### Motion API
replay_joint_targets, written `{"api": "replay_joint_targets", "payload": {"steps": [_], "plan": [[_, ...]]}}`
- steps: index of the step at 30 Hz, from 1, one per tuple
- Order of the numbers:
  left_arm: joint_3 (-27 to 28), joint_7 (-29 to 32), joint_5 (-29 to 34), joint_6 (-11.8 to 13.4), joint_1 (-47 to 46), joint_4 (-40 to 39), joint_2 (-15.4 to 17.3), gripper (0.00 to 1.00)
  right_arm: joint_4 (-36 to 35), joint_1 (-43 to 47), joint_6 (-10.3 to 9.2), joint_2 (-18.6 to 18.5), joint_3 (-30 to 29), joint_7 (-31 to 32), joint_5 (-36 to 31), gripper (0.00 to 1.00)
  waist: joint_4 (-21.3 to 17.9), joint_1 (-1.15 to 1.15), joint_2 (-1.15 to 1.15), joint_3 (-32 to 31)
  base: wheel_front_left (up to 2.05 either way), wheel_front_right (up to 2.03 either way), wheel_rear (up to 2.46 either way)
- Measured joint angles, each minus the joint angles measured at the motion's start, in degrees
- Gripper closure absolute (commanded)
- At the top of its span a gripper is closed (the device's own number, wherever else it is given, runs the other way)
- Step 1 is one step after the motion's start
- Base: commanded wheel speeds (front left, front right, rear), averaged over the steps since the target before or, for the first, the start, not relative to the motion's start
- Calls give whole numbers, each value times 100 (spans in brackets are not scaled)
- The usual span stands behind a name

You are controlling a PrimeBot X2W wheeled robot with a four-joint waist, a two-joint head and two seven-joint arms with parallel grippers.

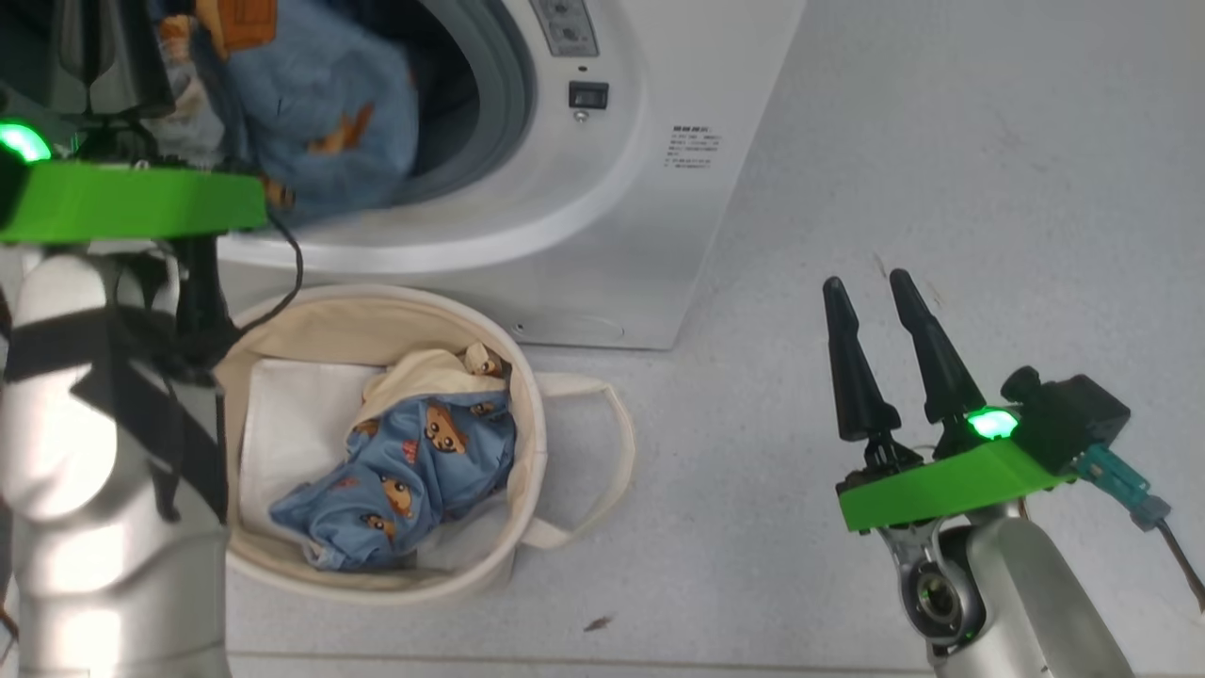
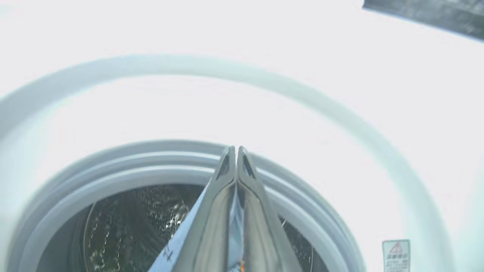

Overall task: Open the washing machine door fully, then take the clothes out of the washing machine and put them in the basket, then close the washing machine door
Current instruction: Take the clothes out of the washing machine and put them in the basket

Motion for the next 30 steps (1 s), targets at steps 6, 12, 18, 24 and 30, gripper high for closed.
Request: {"api": "replay_joint_targets", "payload": {"steps": [6, 12, 18, 24, 30], "plan": [[35, -1, 45, -7, 509, -1062, -167, 100, 43, 132, 0, 0, -34, 0, 1, 0, 83, 0, 0, -244, 0, 0, 0], [34, -2, 92, -7, 894, -1918, -263, 100, 74, 235, 0, 0, -45, 0, 20, 0, 178, 0, 0, -429, 0, 0, 0], [5, -7, 241, 16, 1363, -2306, -276, 100, 131, 357, 0, 0, -40, 0, 45, 0, 244, 0, 0, -646, 0, 0, 0], [-131, -7, 361, 81, 1927, -2302, -278, 100, 192, 480, 0, 0, -11, 0, 48, 0, 269, 0, 0, -830, 0, 0, 0], [-166, -7, 610, 258, 2453, -1859, -278, 100, 194, 519, 0, 0, 5, 0, 48, 0, 280, 0, 0, -824, 0, 0, 0]]}}
